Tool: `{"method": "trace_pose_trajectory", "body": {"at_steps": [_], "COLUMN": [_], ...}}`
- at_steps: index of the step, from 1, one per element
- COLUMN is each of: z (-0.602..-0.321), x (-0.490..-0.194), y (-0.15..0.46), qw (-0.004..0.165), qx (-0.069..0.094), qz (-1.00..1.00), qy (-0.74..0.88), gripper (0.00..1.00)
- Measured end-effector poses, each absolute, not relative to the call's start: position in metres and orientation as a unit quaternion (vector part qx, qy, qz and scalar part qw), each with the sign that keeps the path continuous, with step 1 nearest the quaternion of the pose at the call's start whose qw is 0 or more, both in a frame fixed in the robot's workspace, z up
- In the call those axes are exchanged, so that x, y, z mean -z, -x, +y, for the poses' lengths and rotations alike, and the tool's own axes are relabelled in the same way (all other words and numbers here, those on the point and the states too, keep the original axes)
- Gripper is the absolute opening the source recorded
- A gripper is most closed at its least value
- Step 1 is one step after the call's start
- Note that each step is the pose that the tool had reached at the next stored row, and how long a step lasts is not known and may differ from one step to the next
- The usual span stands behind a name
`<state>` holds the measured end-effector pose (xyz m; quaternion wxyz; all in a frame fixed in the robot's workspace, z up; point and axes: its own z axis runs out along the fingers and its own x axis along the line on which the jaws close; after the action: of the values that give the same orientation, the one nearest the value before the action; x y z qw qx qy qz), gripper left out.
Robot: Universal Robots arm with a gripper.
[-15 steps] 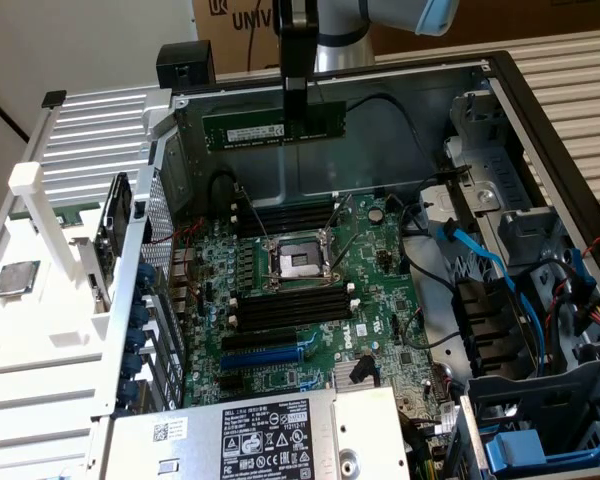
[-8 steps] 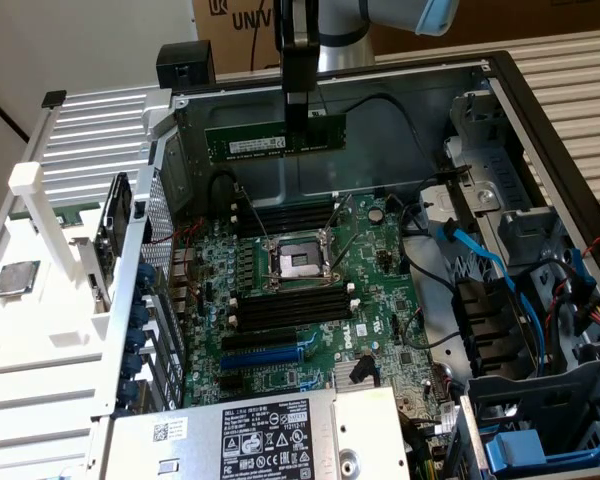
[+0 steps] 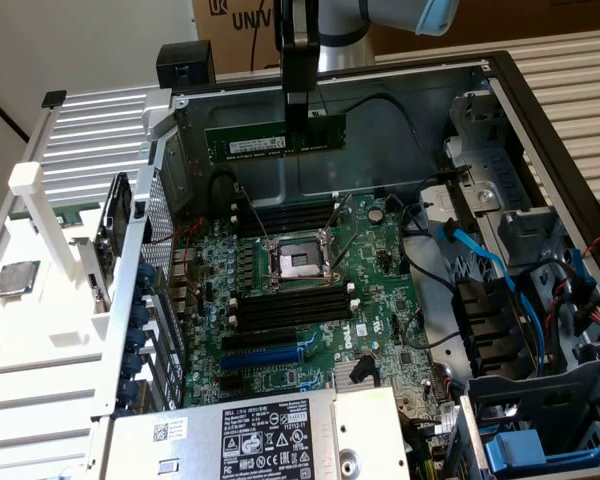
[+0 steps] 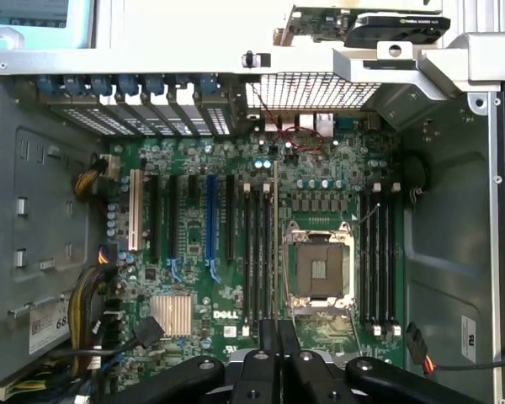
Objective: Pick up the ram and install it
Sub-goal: 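Insert the ram into the slot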
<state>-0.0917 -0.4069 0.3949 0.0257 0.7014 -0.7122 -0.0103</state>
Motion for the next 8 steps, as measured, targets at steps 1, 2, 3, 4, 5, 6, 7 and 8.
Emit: {"method": "trace_pose_trajectory", "body": {"at_steps": [1,2,3,4,5,6,7,8], "z": [-0.4069,-0.4069,-0.4068,-0.4068,-0.4068,-0.4068,-0.4068,-0.4068], "x": [-0.3949,-0.3948,-0.3943,-0.3934,-0.3926,-0.3922,-0.3917,-0.3916], "y": [0.0916,0.0918,0.0923,0.0925,0.0929,0.0935,0.0946,0.0957], "qw": [0.026,0.026,0.025,0.024,0.023,0.021,0.018,0.017], "qx": [0.01,0.01,0.01,0.009,0.009,0.009,0.01,0.011], "qz": [-0.712,-0.712,-0.712,-0.712,-0.712,-0.712,-0.712,-0.712], "qy": [-0.701,-0.701,-0.701,-0.701,-0.701,-0.702,-0.702,-0.702], "gripper": [0.12,0.12,0.12,0.12,0.12,0.12,0.12,0.12]}}
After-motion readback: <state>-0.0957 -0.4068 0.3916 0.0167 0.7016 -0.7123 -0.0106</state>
